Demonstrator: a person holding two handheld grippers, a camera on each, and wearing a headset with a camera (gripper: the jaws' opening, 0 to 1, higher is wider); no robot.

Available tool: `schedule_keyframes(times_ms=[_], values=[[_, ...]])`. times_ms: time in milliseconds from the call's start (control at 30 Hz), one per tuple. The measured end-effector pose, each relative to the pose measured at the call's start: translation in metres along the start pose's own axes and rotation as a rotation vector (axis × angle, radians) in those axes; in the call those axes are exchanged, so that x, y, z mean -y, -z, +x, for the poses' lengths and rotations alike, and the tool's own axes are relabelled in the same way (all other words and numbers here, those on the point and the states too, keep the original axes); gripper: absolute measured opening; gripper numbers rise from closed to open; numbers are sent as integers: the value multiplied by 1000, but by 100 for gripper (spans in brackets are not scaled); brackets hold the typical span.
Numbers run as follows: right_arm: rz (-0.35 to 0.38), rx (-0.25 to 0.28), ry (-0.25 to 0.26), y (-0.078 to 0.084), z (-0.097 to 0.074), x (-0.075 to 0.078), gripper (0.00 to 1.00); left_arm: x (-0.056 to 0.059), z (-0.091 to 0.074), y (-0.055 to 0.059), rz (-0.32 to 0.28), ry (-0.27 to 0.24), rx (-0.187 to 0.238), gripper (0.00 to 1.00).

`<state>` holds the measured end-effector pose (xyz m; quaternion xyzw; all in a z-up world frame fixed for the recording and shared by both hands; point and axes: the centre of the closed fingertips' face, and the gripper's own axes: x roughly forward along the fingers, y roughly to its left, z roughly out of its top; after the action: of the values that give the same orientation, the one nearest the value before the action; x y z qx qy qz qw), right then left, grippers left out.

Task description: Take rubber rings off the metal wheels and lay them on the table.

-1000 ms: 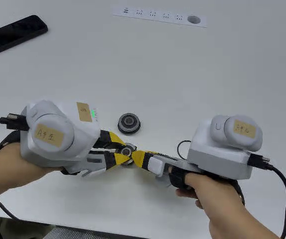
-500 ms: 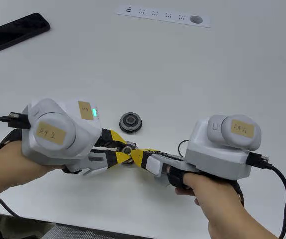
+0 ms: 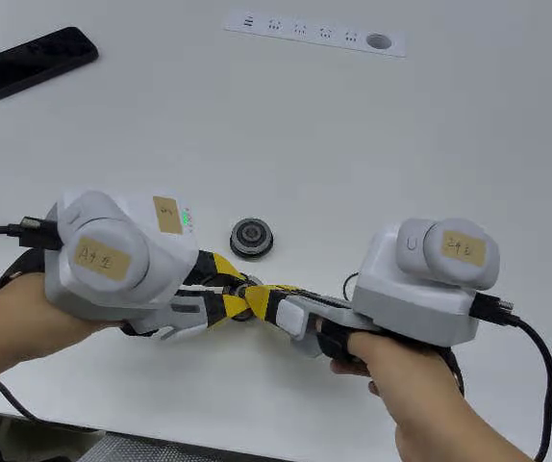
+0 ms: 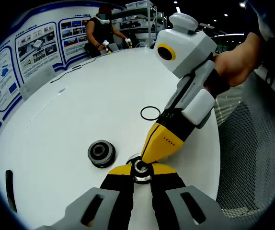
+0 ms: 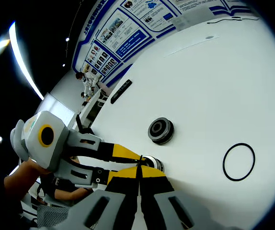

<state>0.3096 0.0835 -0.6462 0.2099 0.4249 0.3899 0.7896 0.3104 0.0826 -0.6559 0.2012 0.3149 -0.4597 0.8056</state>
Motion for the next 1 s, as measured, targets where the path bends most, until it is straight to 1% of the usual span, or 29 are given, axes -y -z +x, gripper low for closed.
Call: schedule_keyframes(times_ms=[133,233,333,367,400,467,600,667,767,867,900,933,1000], values=[[10,3,-6,-1,0,-2,1,0,0,0,0,-3,-8,13],[40,5,-11,-1,-1,-1,1,0,0,1,4,-6,-13,13],[49,6,-11,0,-1,-1,1,1,-1,0,8,-8,-16,13],[54,5,-12,0,-1,-2,1,1,-1,1,3,-5,-16,13],[60,3,-13,1,-1,-2,1,3,-1,0,-19,2,-8,13],[69,3,-17,2,-1,-2,1,3,-3,0,-3,1,-13,14],[91,5,-24,3,-1,-4,1,4,-6,0,8,-2,-13,14],[94,6,-28,3,-1,-5,1,5,-9,-1,-8,1,-2,14],[101,7,-36,2,-1,-7,1,4,-13,1,-9,-13,3,13],[104,8,-41,2,-1,-9,1,2,-19,-1,-24,-26,26,14],[103,8,-42,2,-1,-9,1,2,-20,-1,-37,-30,36,15],[103,8,-41,3,-1,-9,1,1,-21,-1,-51,-34,39,15],[109,6,-46,3,-1,-10,1,0,-24,0,-57,-43,42,16]])
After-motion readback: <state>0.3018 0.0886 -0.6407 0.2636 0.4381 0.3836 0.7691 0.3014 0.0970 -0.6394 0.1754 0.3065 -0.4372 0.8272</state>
